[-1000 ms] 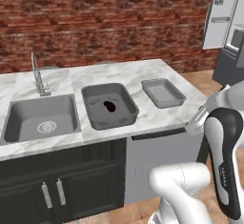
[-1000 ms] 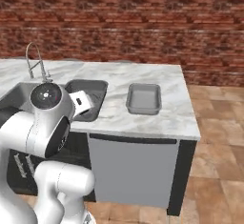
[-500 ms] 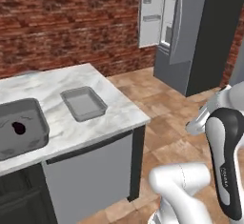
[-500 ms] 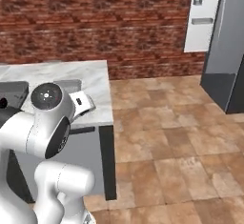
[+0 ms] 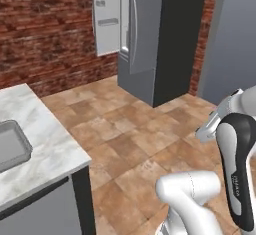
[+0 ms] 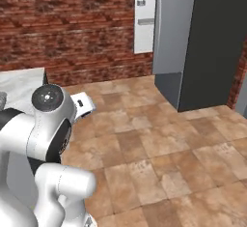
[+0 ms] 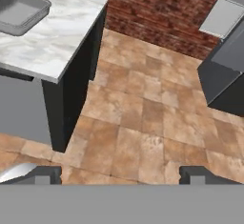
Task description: Place one eggplant and one fish in each tupperware on the nearby counter, to pack two identical lunches.
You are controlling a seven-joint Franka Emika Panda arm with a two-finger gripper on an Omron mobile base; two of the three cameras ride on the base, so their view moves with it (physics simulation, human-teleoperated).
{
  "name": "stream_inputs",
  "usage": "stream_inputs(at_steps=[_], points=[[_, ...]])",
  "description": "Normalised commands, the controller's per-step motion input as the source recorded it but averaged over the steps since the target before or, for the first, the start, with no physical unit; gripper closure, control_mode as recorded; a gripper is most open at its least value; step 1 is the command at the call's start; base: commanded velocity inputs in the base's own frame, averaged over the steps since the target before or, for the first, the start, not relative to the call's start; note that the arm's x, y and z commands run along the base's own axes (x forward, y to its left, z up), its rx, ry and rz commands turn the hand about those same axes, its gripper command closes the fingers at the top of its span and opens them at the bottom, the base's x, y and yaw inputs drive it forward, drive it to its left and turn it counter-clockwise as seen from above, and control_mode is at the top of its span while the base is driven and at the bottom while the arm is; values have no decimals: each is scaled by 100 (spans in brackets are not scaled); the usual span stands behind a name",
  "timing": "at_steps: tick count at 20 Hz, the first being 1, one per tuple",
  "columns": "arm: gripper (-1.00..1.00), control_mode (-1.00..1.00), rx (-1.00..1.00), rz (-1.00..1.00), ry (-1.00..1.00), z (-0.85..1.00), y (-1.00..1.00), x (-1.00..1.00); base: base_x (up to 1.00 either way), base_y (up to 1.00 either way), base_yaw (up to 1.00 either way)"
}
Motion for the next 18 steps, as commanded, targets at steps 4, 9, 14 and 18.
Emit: stream_inputs(at_steps=[4,9,14,18], points=[[-100,100,0,0,0,0,0,0,100,-83,-18],[-100,100,0,0,0,0,0,0,100,0,-4],[-100,100,0,0,0,0,0,0,100,43,0],[-100,100,0,0,0,0,0,0,100,69,-3]])
